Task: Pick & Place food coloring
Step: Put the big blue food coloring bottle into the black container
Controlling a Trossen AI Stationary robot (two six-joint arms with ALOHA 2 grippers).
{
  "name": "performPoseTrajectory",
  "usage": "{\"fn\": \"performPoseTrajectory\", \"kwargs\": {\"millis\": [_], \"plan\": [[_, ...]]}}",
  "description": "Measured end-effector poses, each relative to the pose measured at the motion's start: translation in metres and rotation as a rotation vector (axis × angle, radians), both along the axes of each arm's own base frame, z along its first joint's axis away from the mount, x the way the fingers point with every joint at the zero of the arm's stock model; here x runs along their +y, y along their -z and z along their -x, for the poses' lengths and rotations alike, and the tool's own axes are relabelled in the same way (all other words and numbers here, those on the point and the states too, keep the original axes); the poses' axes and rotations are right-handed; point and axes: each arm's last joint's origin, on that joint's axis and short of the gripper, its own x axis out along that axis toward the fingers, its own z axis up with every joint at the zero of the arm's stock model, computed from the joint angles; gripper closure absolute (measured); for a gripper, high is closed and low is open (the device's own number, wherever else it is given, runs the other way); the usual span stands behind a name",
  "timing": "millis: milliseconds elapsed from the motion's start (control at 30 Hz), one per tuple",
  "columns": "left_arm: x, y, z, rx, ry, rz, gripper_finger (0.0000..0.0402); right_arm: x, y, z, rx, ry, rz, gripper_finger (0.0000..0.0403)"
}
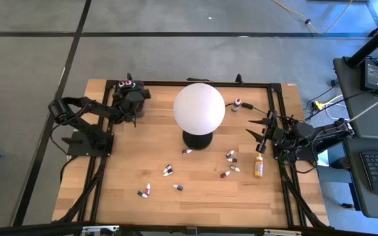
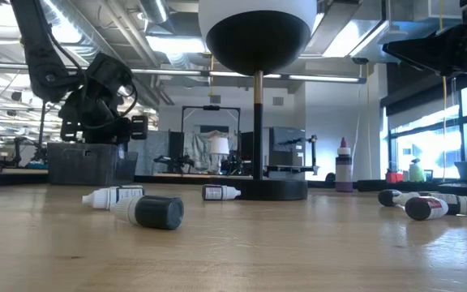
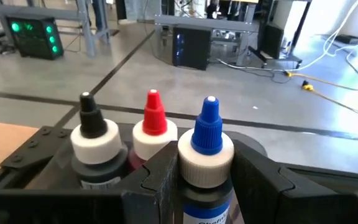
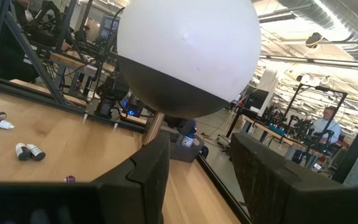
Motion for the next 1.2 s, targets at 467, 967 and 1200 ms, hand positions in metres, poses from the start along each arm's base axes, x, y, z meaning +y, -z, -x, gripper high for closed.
{"fn": "performPoseTrajectory", "kwargs": {"millis": [467, 967, 1200], "plan": [[0.008, 0.014, -0.006, 0.062, 0.008, -0.037, 0.0274, 0.0, 0.001, 0.0, 0.014, 0.004, 0.019, 0.023], [0.014, 0.016, -0.004, 0.014, 0.03, -0.033, 0.0256, 0.0, 0.003, -0.001, 0.032, 0.005, 0.027, 0.023], [0.017, 0.015, -0.001, 0.008, 0.013, -0.037, 0.0225, 0.0, 0.003, -0.001, 0.032, 0.004, 0.028, 0.023]]}}
